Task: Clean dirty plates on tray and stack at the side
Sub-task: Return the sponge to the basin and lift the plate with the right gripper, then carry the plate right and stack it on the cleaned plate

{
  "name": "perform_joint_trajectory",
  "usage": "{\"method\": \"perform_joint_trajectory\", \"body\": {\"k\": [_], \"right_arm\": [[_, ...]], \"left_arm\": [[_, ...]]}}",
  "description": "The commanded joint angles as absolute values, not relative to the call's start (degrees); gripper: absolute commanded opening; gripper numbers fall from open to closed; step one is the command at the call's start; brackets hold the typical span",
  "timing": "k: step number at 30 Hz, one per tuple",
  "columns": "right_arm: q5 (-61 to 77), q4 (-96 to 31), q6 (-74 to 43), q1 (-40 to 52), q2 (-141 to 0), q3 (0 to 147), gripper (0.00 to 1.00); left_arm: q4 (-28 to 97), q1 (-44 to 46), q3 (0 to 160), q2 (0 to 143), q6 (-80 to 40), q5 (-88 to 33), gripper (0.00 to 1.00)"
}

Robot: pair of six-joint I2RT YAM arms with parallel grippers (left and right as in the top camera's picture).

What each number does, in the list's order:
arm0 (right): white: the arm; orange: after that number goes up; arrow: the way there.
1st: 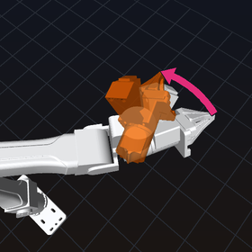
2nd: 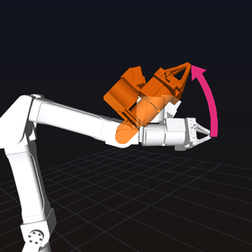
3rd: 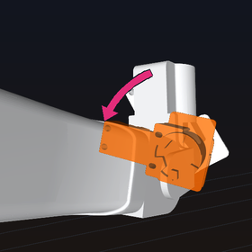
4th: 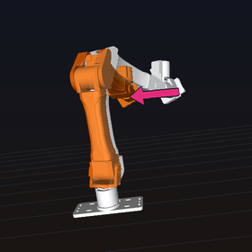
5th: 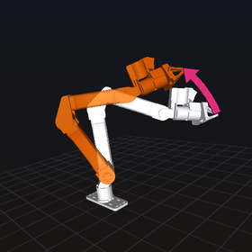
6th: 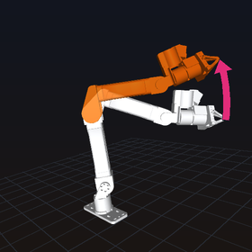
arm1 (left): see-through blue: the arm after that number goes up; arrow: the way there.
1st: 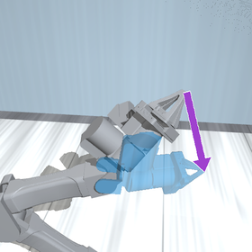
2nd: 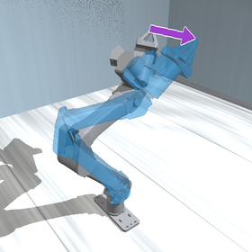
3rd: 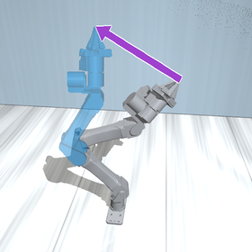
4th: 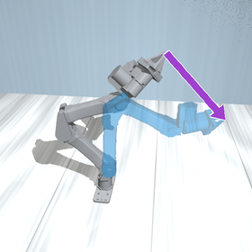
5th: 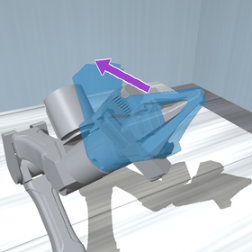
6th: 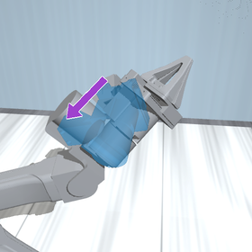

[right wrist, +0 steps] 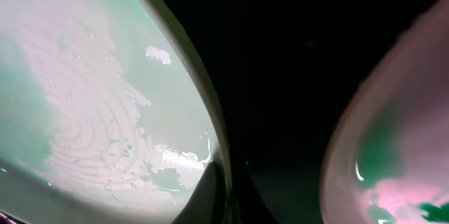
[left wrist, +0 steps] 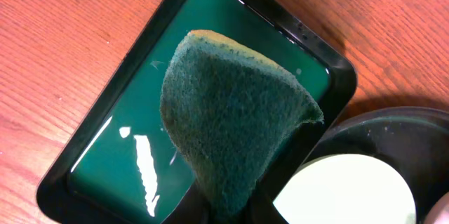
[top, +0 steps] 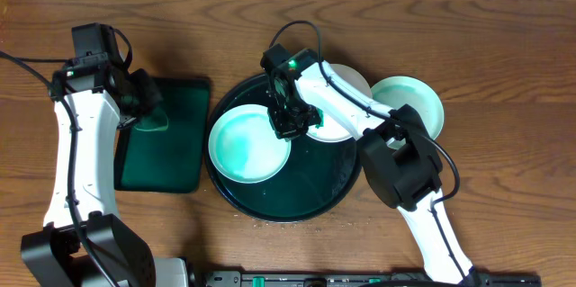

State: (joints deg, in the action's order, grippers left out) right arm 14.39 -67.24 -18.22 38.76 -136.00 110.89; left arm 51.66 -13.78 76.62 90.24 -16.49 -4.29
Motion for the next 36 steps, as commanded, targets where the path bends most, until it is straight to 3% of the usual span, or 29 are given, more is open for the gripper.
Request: {"method": "perform_joint_trajectory", "body": {"k": [1,7,14,26,30,36], "right_arm": [[1.5,-67.5,-16.6,40.4,-130.0,111.0,0.01],[-24.5,-67.5,-12.4,44.5,-119.1,111.0,0.01],[-58.1,-68.2,-11.7,56.4,-114.7,111.0,0.01],[-86.5,-68.6,-14.2,66.5,-114.7,111.0,0.01],[-80.3,-68.6,-15.8,66.0,-114.7,111.0,0.01],[-29.1,-65.6,-11.4,56.2,-114.7,111.0,0.01]], "left_arm": [[51.8,-14.1,76.2,90.6,-16.8,-3.2,0.07],[51.4,-14.1,76.2,90.6,-16.8,-1.8,0.07],[50.9,-14.1,76.2,90.6,-16.8,-1.8,0.07],[50.3,-14.1,76.2,90.6,-16.8,-1.8,0.07],[50.3,-14.1,76.2,90.6,-16.8,-1.8,0.07],[50.3,-14.1,76.2,90.6,-16.8,-1.9,0.07]]}}
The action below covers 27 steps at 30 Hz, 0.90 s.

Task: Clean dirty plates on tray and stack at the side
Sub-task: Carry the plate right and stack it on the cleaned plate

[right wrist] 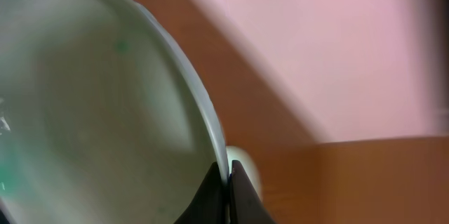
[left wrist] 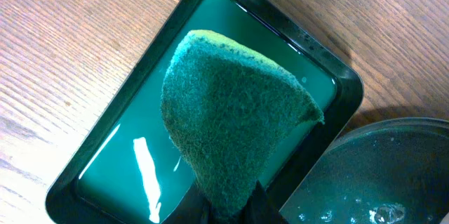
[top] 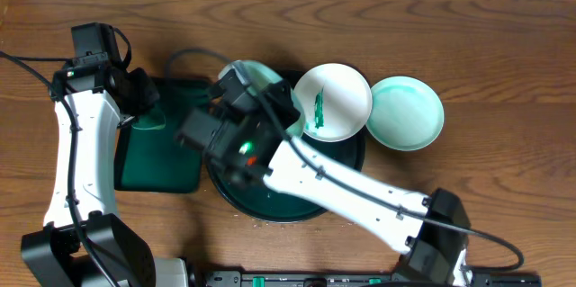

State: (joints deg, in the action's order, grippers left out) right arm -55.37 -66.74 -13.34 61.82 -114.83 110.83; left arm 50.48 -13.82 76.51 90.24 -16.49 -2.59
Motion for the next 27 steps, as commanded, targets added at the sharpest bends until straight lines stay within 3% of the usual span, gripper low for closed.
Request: {"method": "perform_joint_trajectory", "body": {"k": [1,6,12,16,20,27], "right_arm": [[-22.6,-65.1,-11.5,53.4,-114.7,111.1,0.01],[4.9,-69.6,-10.2,32.3,-114.4,117.9,0.01],[7.3,-75.3,-11.0,9.1,-114.5,119.6,0.01],[4.4,-73.6,-12.4,-4.5,-114.5,113.3,0.01],[2.8,-67.1,-12.7,-9.4,-114.5,102.8,0.01],[2.9,-56.8,-13.5,-7.6,-114.5,87.3,0.01]], "left_arm": [[50.3,-14.1,76.2,90.6,-16.8,-1.9,0.07],[50.3,-14.1,76.2,90.6,-16.8,-1.9,0.07],[50.4,-14.1,76.2,90.6,-16.8,-1.9,0.07],[50.7,-14.1,76.2,90.6,-18.1,-1.9,0.07],[50.7,-14.1,76.2,90.6,-18.1,-1.9,0.07],[50.7,-14.1,76.2,90.6,-18.1,-1.9,0.07]]}}
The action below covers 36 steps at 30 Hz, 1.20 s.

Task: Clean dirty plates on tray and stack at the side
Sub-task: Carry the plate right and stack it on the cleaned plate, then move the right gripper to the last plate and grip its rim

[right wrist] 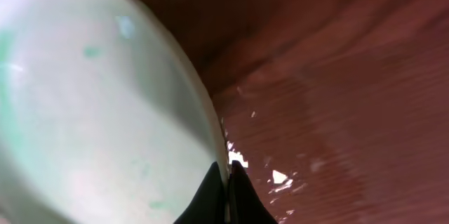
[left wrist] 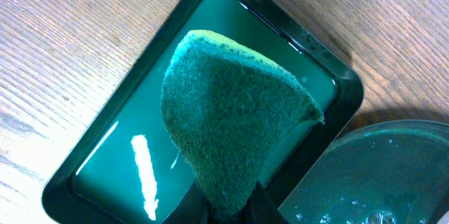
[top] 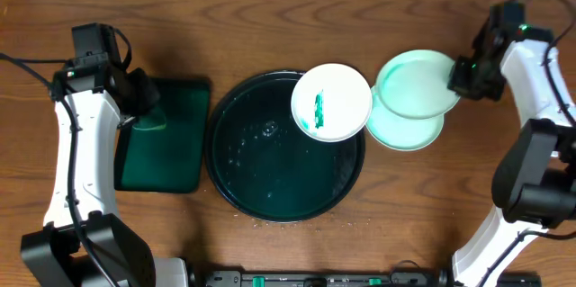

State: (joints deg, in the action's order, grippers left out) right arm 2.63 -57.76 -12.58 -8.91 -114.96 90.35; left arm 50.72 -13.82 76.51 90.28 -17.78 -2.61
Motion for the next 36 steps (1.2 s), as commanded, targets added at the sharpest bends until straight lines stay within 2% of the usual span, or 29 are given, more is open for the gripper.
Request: {"method": "perform_joint_trajectory", "body": {"k": [1,9,11,13,16,19,23,25,30,34,36], "right_arm": [[2.9,-56.6,-13.7,-7.4,-114.5,86.3,0.01],[0.2,-62.5,-13.6,-4.6,-113.6,84.9,0.02],[0.2,-63.9,-13.1,-4.6,-112.3,85.5,0.08],[0.5,-64.8,-11.9,-4.5,-109.9,86.5,0.24],[4.1,-64.5,-7.3,-2.9,-107.1,89.2,0.40],[10.6,-60.5,-2.6,0.4,-106.8,90.7,0.45],[11.5,-49.4,-1.3,10.6,-110.5,90.8,0.56],[11.5,-47.9,0.3,13.3,-112.5,91.6,0.58],[11.0,-47.8,3.9,16.1,-119.2,94.2,0.55],[10.7,-49.9,3.9,15.9,-121.8,94.2,0.41],[10.6,-50.6,3.9,15.8,-121.8,94.2,0.27]], "left_arm": [[50.7,-14.1,76.2,90.6,-18.1,-1.9,0.07],[50.7,-14.1,76.2,90.6,-18.1,-1.9,0.07],[50.7,-14.1,76.2,90.6,-18.1,-1.9,0.07],[50.7,-14.1,76.2,90.6,-18.1,-1.9,0.07],[50.7,-14.1,76.2,90.6,-18.1,-1.9,0.07],[50.7,-14.1,76.2,90.6,-18.1,-1.9,0.07],[50.5,-14.1,76.2,90.6,-18.1,-1.9,0.07],[50.5,-14.1,76.2,90.6,-18.1,-1.9,0.07],[50.5,-14.1,76.2,90.6,-18.1,-1.9,0.07],[50.5,-14.1,76.2,90.6,-18.1,-1.9,0.07],[50.5,-14.1,76.2,90.6,-18.1,-1.9,0.07]]}}
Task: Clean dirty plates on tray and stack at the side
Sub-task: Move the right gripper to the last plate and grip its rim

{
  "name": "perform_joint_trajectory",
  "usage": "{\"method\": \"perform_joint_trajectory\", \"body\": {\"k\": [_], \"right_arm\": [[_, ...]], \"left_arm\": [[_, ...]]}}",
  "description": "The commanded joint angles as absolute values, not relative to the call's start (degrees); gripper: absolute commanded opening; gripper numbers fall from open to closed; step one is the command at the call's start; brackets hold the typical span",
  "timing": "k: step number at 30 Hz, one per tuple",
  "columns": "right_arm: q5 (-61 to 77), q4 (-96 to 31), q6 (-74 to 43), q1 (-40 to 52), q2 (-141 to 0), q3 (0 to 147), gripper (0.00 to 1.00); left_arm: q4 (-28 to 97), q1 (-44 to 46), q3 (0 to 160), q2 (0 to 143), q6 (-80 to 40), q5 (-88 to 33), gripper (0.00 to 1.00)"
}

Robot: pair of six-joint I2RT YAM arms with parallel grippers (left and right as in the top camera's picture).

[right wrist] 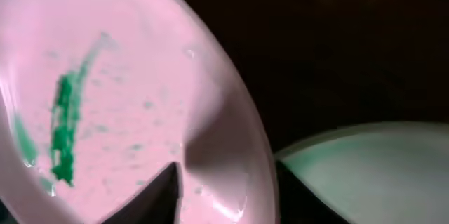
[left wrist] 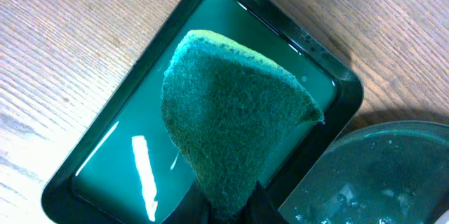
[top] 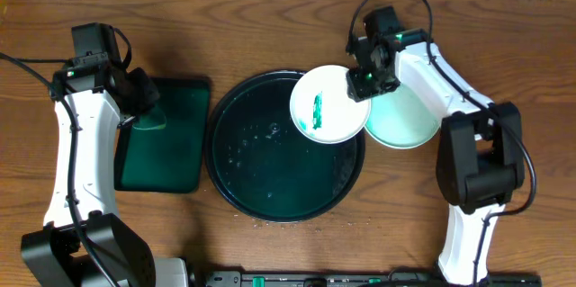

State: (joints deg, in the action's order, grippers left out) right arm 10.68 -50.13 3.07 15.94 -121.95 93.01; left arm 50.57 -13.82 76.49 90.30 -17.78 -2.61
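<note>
A white plate with a green smear (top: 328,104) (right wrist: 91,112) rests on the upper right edge of the round dark tray (top: 270,174). My right gripper (top: 365,83) (right wrist: 228,196) is open, its fingers (right wrist: 158,196) standing on either side of that plate's right rim. To the right of the tray, pale green plates (top: 409,118) (right wrist: 372,175) lie stacked on the table. At the left, my left gripper (top: 144,98) (left wrist: 228,206) is shut on a dark green sponge (left wrist: 231,126), held above the rectangular basin.
The black rectangular basin (top: 162,156) (left wrist: 330,76) holds green water and sits left of the tray, almost touching it. Droplets lie on the tray's wet floor. Brown wooden table (top: 504,206) surrounds everything.
My right gripper held a pale green plate over the side plate at the far right. That plate now lies on the stack, and the gripper stands open at the smeared white plate's rim. The left arm is unchanged.
My right gripper was shut on the rim of a pale green plate in the tray. Then it held the plate raised near the tray's upper left, then over the side plate at the right. Now that plate lies stacked there. The left gripper kept the sponge over the basin throughout.
</note>
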Motion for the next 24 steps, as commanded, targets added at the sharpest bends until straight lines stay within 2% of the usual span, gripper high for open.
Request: {"method": "perform_joint_trajectory", "body": {"k": [1,4,8,12,18,24], "right_arm": [[10.6,-50.7,3.9,15.8,-121.7,94.2,0.20],[10.0,-51.6,1.2,15.9,-120.9,94.9,0.07],[6.9,-56.9,0.1,17.8,-119.1,100.0,0.01],[7.5,-60.3,-6.7,22.6,-118.7,103.8,0.01],[13.1,-60.2,-9.5,28.6,-118.9,99.7,0.01],[13.7,-51.0,-16.9,30.7,-119.2,89.9,0.01]], "left_arm": [[50.4,-14.1,76.2,90.6,-18.1,-1.9,0.07],[50.3,-14.1,76.2,90.6,-18.1,-1.9,0.08],[50.3,-14.1,76.2,90.6,-18.1,-1.9,0.07],[50.3,-14.1,76.2,90.6,-18.1,-2.0,0.07],[50.5,-13.4,76.2,90.6,-19.3,-2.5,0.07],[51.2,-7.4,76.2,90.6,-23.1,-2.7,0.07]]}}
